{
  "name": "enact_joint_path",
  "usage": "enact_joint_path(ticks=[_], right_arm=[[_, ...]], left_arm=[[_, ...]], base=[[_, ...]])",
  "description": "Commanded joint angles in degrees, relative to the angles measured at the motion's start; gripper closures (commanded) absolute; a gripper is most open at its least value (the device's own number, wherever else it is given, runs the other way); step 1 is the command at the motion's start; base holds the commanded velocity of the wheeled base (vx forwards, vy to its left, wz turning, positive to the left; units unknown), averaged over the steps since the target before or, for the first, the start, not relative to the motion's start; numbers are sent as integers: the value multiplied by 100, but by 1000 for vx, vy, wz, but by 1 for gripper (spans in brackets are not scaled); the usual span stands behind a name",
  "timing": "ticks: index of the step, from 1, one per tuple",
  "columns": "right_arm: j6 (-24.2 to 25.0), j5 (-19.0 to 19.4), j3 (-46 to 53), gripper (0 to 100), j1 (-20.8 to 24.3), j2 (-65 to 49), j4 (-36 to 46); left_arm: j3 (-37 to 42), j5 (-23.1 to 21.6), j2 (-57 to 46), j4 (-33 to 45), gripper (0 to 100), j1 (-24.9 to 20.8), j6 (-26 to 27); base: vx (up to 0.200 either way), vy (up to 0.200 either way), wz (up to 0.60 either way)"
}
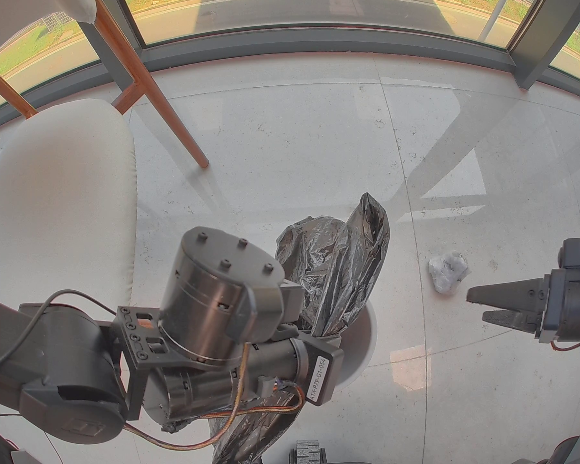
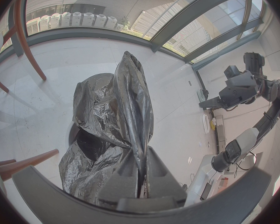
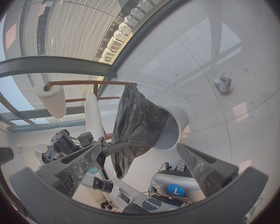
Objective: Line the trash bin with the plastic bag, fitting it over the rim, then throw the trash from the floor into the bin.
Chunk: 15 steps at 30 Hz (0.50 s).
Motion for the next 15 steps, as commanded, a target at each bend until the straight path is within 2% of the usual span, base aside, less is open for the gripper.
enact_joint_path(ticks=[1, 8, 13, 15], right_arm=[[24, 45, -292, 0, 145, 727, 9], [-20, 19, -652, 0, 259, 1289, 9], [-687, -16, -758, 0, 215, 1746, 1], [-811, -25, -872, 0, 215, 1869, 1]], left_arm=[[28, 1, -4, -21, 100, -9, -10], [19, 1, -13, -21, 100, -9, -1], [19, 1, -13, -21, 100, -9, -1], [19, 1, -13, -21, 100, -9, 7]], base=[[0, 0, 0], [0, 0, 0], [0, 0, 0], [0, 0, 0]])
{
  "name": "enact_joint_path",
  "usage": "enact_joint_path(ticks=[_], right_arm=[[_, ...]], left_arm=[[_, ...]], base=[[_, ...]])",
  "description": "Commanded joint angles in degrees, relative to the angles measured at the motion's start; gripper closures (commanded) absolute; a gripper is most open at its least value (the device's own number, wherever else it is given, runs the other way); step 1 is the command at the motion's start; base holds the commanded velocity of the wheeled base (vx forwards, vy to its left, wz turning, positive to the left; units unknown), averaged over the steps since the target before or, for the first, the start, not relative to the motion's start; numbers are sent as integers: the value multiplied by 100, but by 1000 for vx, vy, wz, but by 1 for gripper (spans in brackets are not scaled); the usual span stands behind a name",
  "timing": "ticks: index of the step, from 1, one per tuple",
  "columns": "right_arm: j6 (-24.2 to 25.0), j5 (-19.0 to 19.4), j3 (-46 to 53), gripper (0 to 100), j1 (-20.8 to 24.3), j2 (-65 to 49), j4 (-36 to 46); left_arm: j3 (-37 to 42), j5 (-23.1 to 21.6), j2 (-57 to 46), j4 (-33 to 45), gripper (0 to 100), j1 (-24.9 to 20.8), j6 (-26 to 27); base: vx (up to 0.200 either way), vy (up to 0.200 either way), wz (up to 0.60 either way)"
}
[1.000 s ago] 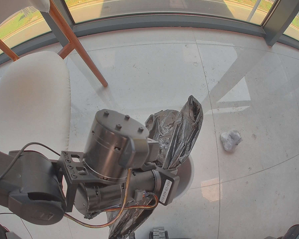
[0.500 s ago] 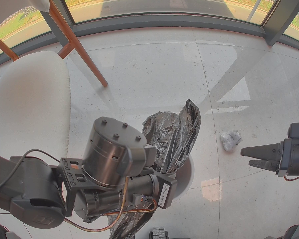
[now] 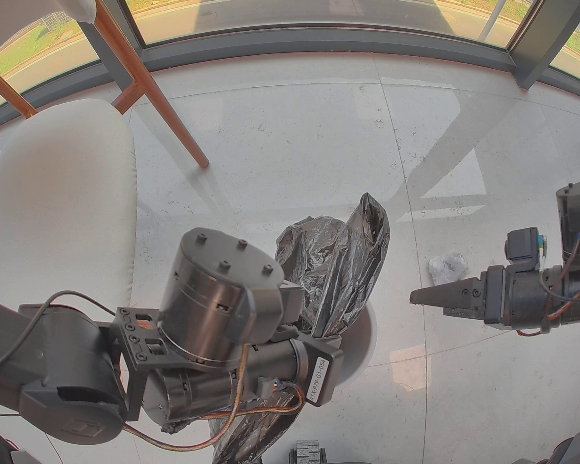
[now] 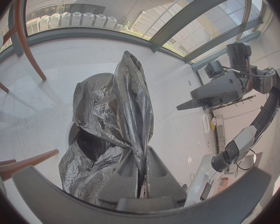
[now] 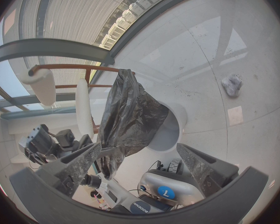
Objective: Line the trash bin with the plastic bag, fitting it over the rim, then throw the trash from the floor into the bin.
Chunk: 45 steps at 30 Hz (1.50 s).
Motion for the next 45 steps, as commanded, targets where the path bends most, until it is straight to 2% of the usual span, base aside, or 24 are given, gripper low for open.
enact_joint_path(ticks=[1, 8, 15, 27, 31, 38, 45], right_arm=[[-209, -14, -212, 0, -16, 523, 5], [-235, -23, -757, 0, 133, 1033, 5], [-305, -49, -854, 0, 300, 1226, 5], [-376, -67, -1425, 0, 300, 1745, 13], [-384, -199, -1548, 0, 300, 1929, 13], [-797, -410, -1592, 0, 212, 2211, -4], [-841, -462, -2005, 0, 142, 2325, 5]], left_arm=[[-4, 3, -5, -4, 100, 0, 7], [13, 3, -22, -4, 100, 0, 7], [13, 3, -31, -4, 100, 0, 7], [13, -5, -31, -30, 100, 0, -1], [31, -5, -31, -197, 100, 0, -10], [110, -5, -31, -206, 100, 0, -10], [172, -5, -49, -206, 100, 0, -10]], base=[[0, 0, 0], [0, 0, 0], [0, 0, 0], [0, 0, 0], [0, 0, 0], [0, 0, 0], [0, 0, 0]])
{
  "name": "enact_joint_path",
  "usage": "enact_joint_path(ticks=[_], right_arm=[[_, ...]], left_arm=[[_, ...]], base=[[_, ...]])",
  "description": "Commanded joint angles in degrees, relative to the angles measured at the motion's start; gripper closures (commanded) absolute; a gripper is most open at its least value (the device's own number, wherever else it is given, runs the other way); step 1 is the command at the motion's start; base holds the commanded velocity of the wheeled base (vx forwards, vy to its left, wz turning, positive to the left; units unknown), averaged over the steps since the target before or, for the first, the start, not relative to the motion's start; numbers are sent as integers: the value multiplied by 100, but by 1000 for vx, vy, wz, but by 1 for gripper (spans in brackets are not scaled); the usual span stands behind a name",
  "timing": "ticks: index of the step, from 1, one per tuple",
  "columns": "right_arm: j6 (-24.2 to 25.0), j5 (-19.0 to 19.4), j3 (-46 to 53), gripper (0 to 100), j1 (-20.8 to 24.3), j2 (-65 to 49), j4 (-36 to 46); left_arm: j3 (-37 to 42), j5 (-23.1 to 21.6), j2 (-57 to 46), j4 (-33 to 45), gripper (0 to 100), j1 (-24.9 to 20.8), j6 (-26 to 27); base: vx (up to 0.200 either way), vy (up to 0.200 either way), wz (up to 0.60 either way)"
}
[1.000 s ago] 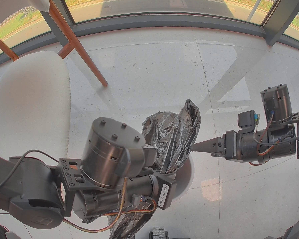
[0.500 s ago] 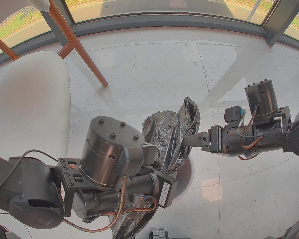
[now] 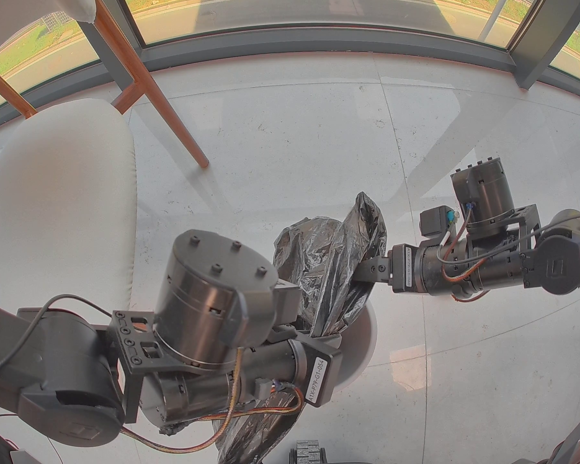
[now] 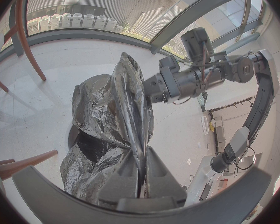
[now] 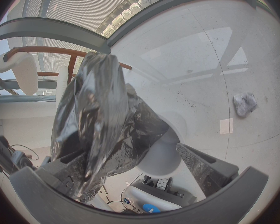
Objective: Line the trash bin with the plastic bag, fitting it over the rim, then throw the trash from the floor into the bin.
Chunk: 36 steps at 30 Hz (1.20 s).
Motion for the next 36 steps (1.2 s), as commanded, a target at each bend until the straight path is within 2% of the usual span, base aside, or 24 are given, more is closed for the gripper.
enact_joint_path(ticks=[1, 4, 5, 13, 19, 26, 31, 32, 36], right_arm=[[-21, -23, -333, 0, 0, 95, 13], [-21, -181, -412, 0, 70, 104, 13], [-21, -207, -412, 100, 105, 104, 5], [-3, -436, -298, 100, 334, 42, 40], [-21, -462, -192, 100, 351, 25, 13], [-12, -743, -131, 100, 334, 51, 5], [-65, -743, -25, 100, 290, 51, -4], [-109, -743, -34, 100, 281, 42, -4], [-214, -735, -34, 100, 255, 16, -13]], left_arm=[[85, 3, -11, 1, 100, 0, 3], [93, -23, -2, -34, 100, 0, 3], [93, -23, -2, -69, 100, 0, 3], [58, -41, 60, -122, 100, 0, -14], [41, -41, 86, -122, 100, 0, -14], [-30, -32, 218, -122, 100, 9, -14], [-91, -58, 297, -131, 100, 9, -6], [-135, -93, 297, -131, 0, 9, -6], [-161, -111, 314, -157, 0, 27, -32]], base=[[0, 0, 0], [0, 0, 0], [0, 0, 0], [0, 0, 0], [0, 0, 0], [0, 0, 0], [0, 0, 0], [0, 0, 0], [0, 0, 0]])
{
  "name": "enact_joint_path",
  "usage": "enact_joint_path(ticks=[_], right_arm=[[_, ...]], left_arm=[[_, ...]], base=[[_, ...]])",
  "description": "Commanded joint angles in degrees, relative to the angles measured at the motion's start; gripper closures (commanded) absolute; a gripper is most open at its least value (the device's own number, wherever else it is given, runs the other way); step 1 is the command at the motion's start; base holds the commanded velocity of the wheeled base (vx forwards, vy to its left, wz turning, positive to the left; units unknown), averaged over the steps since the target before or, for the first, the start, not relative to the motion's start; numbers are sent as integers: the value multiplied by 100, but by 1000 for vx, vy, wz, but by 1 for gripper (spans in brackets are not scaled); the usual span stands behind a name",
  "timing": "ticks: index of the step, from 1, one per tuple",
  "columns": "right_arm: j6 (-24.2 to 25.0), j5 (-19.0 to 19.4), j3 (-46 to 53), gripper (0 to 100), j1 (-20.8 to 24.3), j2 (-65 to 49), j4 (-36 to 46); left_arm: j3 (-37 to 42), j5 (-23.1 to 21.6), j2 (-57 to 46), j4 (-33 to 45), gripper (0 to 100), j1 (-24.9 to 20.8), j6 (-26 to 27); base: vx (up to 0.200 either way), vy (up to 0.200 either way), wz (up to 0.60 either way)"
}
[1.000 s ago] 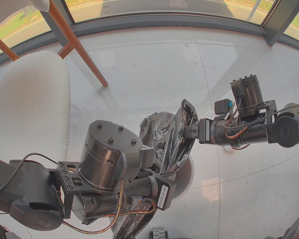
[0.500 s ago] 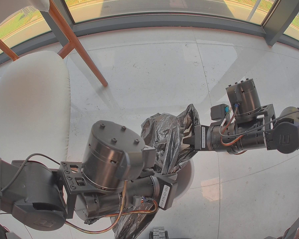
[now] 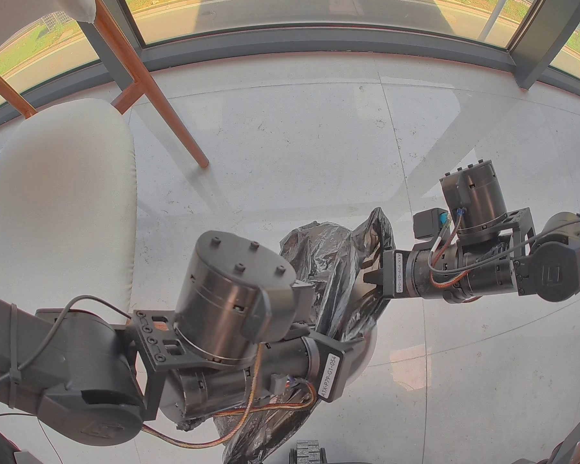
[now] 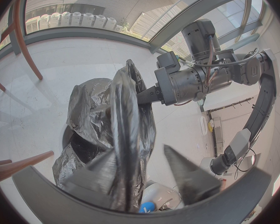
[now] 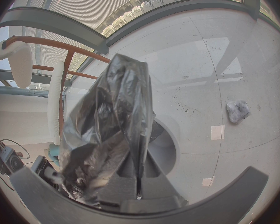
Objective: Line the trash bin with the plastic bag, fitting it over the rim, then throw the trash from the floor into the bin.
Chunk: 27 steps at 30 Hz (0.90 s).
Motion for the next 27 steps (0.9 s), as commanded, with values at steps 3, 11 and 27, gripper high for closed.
enact_joint_path(ticks=[3, 11, 27], right_arm=[[-3, -3, 2, 100, -15, -77, -2], [6, -12, -15, 100, -15, -94, -2], [14, -30, -59, 100, -103, -77, -2]], left_arm=[[-33, 8, 80, 3, 0, 28, -50], [-25, 52, 203, 47, 0, 37, -6], [-420, 227, 1073, 302, 0, 20, 231]], base=[[0, 0, 0], [0, 0, 0], [0, 0, 0]])
